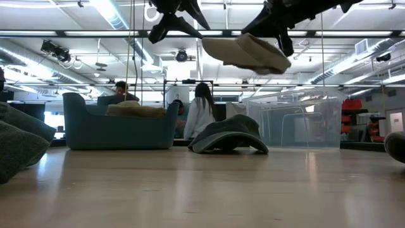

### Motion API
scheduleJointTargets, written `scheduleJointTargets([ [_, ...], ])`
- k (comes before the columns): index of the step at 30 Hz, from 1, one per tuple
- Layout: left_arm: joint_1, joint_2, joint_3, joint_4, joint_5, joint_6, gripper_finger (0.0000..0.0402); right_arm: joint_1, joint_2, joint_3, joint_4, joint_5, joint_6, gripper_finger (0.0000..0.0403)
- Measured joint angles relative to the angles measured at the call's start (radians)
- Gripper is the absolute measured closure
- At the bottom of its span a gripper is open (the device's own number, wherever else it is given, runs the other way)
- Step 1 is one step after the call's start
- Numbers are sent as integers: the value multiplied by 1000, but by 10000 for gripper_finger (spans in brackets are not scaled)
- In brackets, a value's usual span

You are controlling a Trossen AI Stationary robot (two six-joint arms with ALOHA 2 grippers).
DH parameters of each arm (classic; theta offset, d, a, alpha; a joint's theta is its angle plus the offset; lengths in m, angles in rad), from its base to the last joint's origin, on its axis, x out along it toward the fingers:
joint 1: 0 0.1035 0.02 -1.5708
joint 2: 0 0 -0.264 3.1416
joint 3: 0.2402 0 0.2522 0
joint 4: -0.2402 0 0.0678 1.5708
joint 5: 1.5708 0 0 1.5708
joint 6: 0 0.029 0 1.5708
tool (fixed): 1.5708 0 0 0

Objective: Pick & Place hat
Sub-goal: Put the brown cap into the blue bin

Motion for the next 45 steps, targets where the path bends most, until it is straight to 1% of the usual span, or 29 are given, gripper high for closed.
scheduleJointTargets([
  [5, 0, -3, 0, -1, 0, 1, 294, 0, 0, 0, -38, 46, 3, 401],
  [13, 6, -3, 0, -19, 0, 1, 294, -16, 0, 0, -35, 45, 2, 401],
  [24, 44, -3, 0, -42, -19, 16, 294, -16, 0, 0, -11, 34, 1, 401],
  [35, 51, 2, 0, 15, -18, 80, 294, -17, 0, 0, 63, 8, -5, 402],
  [39, 52, 2, 0, 64, 11, 137, 294, -22, 0, 0, 62, 8, -19, 402],
  [42, 49, 2, 0, 101, 22, 166, 304, -22, 0, 0, 62, 8, -24, 402],
  [45, 48, 2, 0, 110, 45, 170, 334, -22, 0, 0, 60, 9, -33, 401],
])
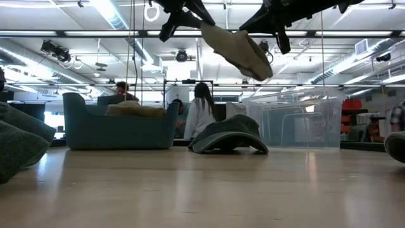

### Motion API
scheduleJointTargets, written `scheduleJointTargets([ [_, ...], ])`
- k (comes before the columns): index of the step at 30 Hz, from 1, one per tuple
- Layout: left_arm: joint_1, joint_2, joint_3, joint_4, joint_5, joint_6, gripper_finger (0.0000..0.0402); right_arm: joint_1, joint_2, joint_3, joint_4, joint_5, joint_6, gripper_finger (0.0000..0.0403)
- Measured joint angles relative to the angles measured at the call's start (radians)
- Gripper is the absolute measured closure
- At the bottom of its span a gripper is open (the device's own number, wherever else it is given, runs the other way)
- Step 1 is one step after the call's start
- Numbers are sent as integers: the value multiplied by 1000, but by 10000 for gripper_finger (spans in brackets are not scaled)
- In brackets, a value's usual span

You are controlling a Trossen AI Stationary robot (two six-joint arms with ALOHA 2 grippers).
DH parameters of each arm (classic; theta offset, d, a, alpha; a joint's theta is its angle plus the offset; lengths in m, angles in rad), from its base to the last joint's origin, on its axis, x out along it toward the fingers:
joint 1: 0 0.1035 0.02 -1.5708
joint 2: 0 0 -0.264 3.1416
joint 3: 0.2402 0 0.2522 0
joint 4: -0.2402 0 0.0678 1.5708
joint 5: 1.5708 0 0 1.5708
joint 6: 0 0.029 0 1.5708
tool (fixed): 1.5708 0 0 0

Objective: Pick & Place hat
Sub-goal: Put the brown cap into the blue bin

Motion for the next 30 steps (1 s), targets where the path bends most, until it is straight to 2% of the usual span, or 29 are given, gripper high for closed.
scheduleJointTargets([
  [4, 0, 0, 0, 5, 8, 0, 387, 0, 0, 0, -2, 1, -45, 393],
  [12, 2, -27, 1, -44, -20, -93, 389, 0, -1, 0, -5, 4, -77, 343],
  [22, 2, -214, 1, -409, -251, -184, 389, 0, -39, 0, -16, 3, -119, 276],
  [30, -1, -331, 1, -635, -368, -310, 389, 0, -40, 0, -34, 1, -122, 259],
])
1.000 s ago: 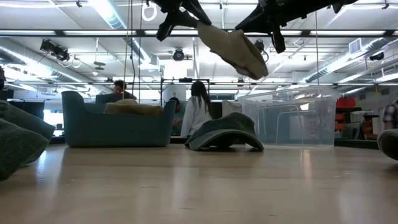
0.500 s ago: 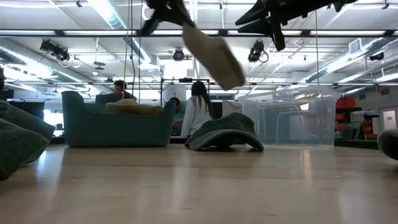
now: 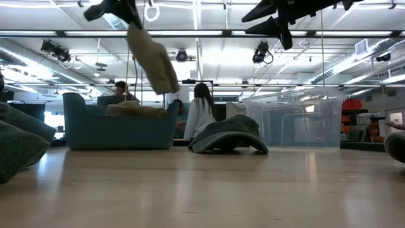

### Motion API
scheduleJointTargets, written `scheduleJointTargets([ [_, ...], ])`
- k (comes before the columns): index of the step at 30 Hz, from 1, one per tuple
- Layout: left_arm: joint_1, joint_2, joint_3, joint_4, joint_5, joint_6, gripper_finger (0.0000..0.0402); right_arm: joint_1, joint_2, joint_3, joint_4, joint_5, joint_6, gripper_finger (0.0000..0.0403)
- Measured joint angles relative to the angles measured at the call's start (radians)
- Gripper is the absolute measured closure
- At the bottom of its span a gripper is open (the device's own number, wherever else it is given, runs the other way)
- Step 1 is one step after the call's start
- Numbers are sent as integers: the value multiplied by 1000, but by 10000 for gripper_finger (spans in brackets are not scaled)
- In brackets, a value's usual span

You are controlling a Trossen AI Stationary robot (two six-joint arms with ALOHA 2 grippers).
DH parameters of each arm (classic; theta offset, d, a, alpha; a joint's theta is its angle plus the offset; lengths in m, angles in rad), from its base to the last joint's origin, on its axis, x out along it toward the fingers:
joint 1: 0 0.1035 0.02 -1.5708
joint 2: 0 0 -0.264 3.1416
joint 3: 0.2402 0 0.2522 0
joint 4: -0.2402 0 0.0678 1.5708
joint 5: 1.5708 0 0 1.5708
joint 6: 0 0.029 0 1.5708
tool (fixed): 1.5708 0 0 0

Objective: Pick & Place hat
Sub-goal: Put the brown cap into the blue bin

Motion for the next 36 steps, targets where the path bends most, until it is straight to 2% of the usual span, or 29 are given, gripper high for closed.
scheduleJointTargets([
  [4, -31, -27, 0, -101, -45, -65, 389, 0, 0, 0, 0, 0, 0, 259],
  [9, -80, -34, -20, -177, -49, -161, 389, -1, 0, 0, -5, 1, 0, 259],
  [15, -113, -34, -200, -40, -49, -272, 389, -3, 0, 0, -6, 2, 0, 259],
  [22, -71, -59, -429, 241, -56, -338, 388, -3, 0, 0, -6, 2, 0, 259],
  [26, -51, -68, -520, 331, -60, -363, 374, -3, 0, 0, -6, 2, 31, 259],
  [29, -46, -68, -532, 374, -62, -372, 378, -3, 0, 0, -7, 1, 50, 259],
  [33, -45, -89, -503, 429, -79, -286, 390, -3, 0, 0, -7, -1, 53, 259],
  [36, -45, -112, -476, 402, -113, -263, 388, -2, 0, 0, -7, -1, 53, 259],
])
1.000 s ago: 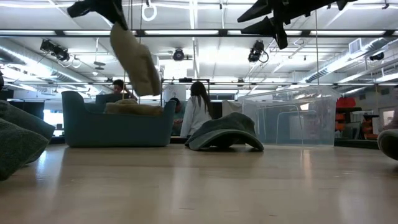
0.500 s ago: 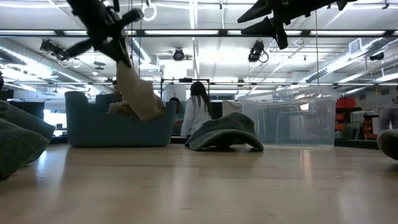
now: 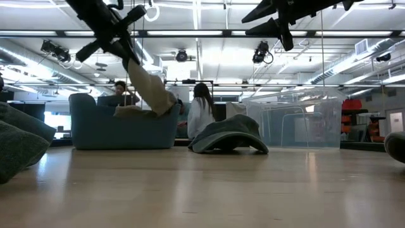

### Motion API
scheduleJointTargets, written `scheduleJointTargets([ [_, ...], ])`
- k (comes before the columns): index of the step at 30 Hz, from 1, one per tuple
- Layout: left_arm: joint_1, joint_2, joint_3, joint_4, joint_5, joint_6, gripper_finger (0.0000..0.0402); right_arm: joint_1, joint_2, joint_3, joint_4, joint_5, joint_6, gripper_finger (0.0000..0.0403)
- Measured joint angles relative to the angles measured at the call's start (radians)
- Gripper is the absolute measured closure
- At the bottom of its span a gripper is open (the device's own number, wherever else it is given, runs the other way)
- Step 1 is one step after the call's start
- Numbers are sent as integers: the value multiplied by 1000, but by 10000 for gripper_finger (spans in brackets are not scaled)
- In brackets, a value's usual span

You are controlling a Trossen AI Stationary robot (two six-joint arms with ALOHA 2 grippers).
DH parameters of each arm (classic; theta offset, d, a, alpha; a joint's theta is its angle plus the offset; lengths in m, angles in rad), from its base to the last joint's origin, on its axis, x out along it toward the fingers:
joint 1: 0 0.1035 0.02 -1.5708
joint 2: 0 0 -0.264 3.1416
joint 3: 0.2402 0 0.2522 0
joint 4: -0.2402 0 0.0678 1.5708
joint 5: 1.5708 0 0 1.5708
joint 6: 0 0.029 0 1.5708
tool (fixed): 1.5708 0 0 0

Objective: Pick & Place hat
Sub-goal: Put the brown cap into the blue bin

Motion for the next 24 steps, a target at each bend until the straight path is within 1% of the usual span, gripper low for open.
scheduleJointTargets([
  [4, 0, -20, 24, -14, -31, 40, 380, 0, 0, 0, -6, 0, 0, 259],
  [9, 16, -25, 22, -148, -34, 10, 390, 0, 0, -1, -23, 0, 0, 259],
  [13, 18, -25, -6, -150, -25, -21, 382, 0, 0, -1, -29, 0, 0, 259],
  [18, 24, -25, -70, -138, -6, -29, 374, 0, 0, -1, -30, 1, 0, 259],
  [20, 30, -25, -87, -136, -5, -68, 371, 0, 0, -1, -29, 2, 0, 259],
  [24, 43, -26, -95, -147, 0, -81, 352, 0, 0, -1, -29, 2, 0, 259],
])
